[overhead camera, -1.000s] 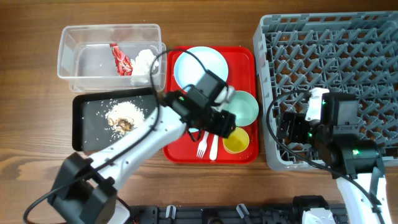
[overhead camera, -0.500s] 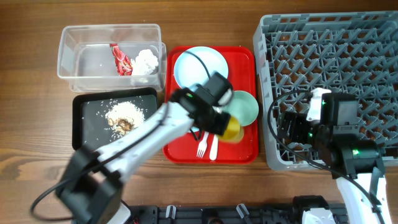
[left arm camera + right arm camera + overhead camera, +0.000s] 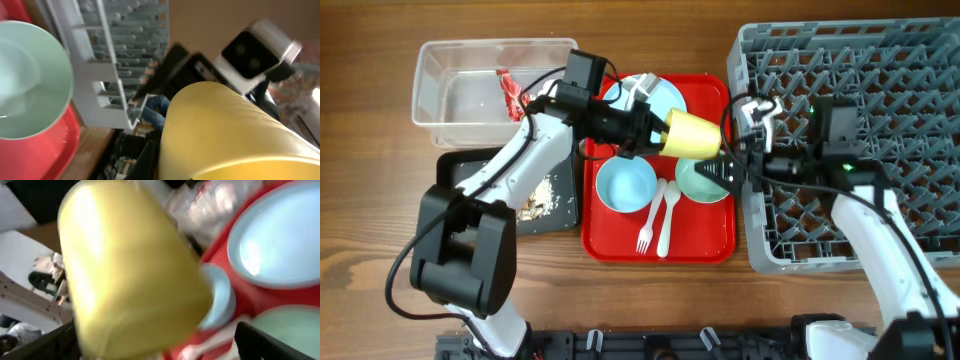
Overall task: Sort waste into correct bins and load items into the dishwasher rack
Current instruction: 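Grasp the yellow cup with right gripper and release left gripper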
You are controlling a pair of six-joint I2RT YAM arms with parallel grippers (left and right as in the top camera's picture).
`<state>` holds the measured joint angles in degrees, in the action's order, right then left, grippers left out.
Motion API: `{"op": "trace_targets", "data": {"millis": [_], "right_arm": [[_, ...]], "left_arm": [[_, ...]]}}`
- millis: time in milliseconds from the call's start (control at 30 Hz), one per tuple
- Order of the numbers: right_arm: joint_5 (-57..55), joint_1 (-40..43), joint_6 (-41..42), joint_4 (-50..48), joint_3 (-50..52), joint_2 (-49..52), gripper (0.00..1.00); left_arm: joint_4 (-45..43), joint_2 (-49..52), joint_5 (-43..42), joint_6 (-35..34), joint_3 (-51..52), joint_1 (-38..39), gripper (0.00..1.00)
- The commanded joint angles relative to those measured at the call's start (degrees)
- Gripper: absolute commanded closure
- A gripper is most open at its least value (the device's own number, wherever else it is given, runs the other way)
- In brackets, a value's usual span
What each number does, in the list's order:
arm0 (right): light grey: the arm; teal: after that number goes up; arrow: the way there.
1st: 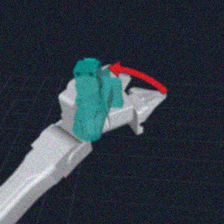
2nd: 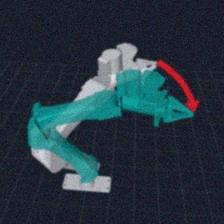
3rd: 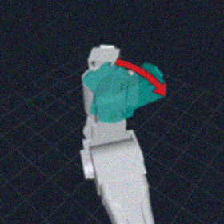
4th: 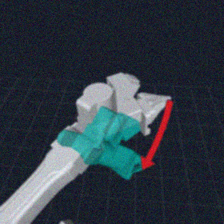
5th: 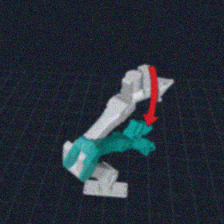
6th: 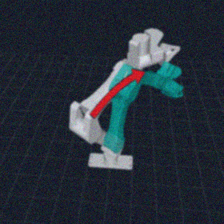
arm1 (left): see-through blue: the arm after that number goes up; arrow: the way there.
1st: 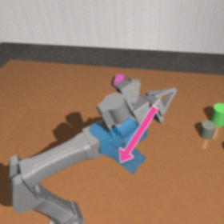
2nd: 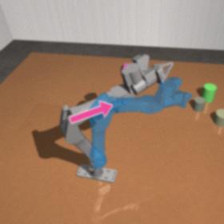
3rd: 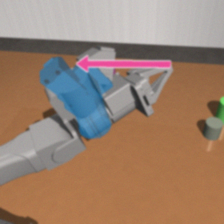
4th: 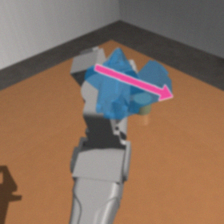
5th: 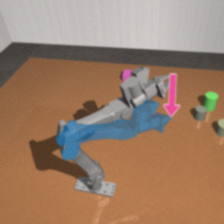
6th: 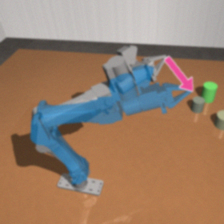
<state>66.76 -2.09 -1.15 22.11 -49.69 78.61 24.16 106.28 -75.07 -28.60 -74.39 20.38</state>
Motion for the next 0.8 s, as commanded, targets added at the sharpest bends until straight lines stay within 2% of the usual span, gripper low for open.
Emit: {"op": "trace_targets", "data": {"millis": [0, 33, 100, 167, 233, 433, 500, 533, 567, 633, 667, 700, 733, 767], "right_arm": [[8.48, 0.02, 4.37, -9.70, -0.98, 2.29, 0.00], [11.34, 0.02, 4.35, -11.47, -0.98, 2.29, 0.00], [13.49, 0.02, 4.35, -12.20, -0.98, 2.29, 0.11], [13.46, 0.02, 4.33, -12.26, -0.98, 2.29, 0.21], [13.49, 0.02, 4.35, -12.22, -0.98, 2.29, 0.22], [11.85, 0.02, 4.39, -12.20, -0.98, 2.29, 0.44], [9.84, 0.02, 4.37, -12.17, -0.98, 2.29, 0.52], [9.09, 0.02, 4.39, -12.11, -0.98, 2.29, 0.55], [8.11, 0.02, 4.39, -11.93, -0.98, 2.29, 0.56], [0.66, 0.02, 4.83, -9.79, -0.98, 2.29, 0.63], [-6.99, 0.02, 4.83, -7.02, -0.98, 2.29, 0.75], [-15.85, 0.02, 4.74, -3.93, -0.98, 2.27, 0.79], [-21.09, 0.02, 4.68, -1.79, -0.98, 2.12, 0.80], [-23.21, 0.04, 4.52, -0.70, -1.01, 1.81, 0.81]], "left_arm": [[-0.20, 0.24, -4.00, -0.22, -0.09, 1.18, 0.96], [-0.20, 0.24, -3.98, -0.22, -0.09, 1.27, 0.96], [-0.22, 0.24, -3.98, -0.22, -0.09, 1.31, 0.96], [-0.22, 0.24, -3.98, -0.22, -0.09, 1.31, 0.96], [-0.22, 0.24, -3.98, -0.22, -0.09, 1.31, 0.96], [-0.22, 0.24, -3.91, -0.20, -0.09, 1.31, 0.96], [-0.17, 0.24, -1.03, -0.17, -0.09, 1.27, 0.93], [-0.15, 0.24, 0.37, -0.17, -0.09, 1.27, 0.87], [-0.13, 0.24, 2.03, -0.15, -0.09, 1.27, 0.68], [1.27, 0.24, 10.67, 1.77, -0.09, 0.94, 0.50], [6.27, 0.22, 24.09, 2.47, -0.09, 0.44, 0.46], [9.38, 0.22, 33.09, 2.49, -0.09, -0.07, 0.36], [12.44, 0.22, 41.99, 2.47, -0.09, -0.74, 0.33], [14.80, -0.11, 46.73, 2.47, -0.09, -1.95, 0.31]]}}
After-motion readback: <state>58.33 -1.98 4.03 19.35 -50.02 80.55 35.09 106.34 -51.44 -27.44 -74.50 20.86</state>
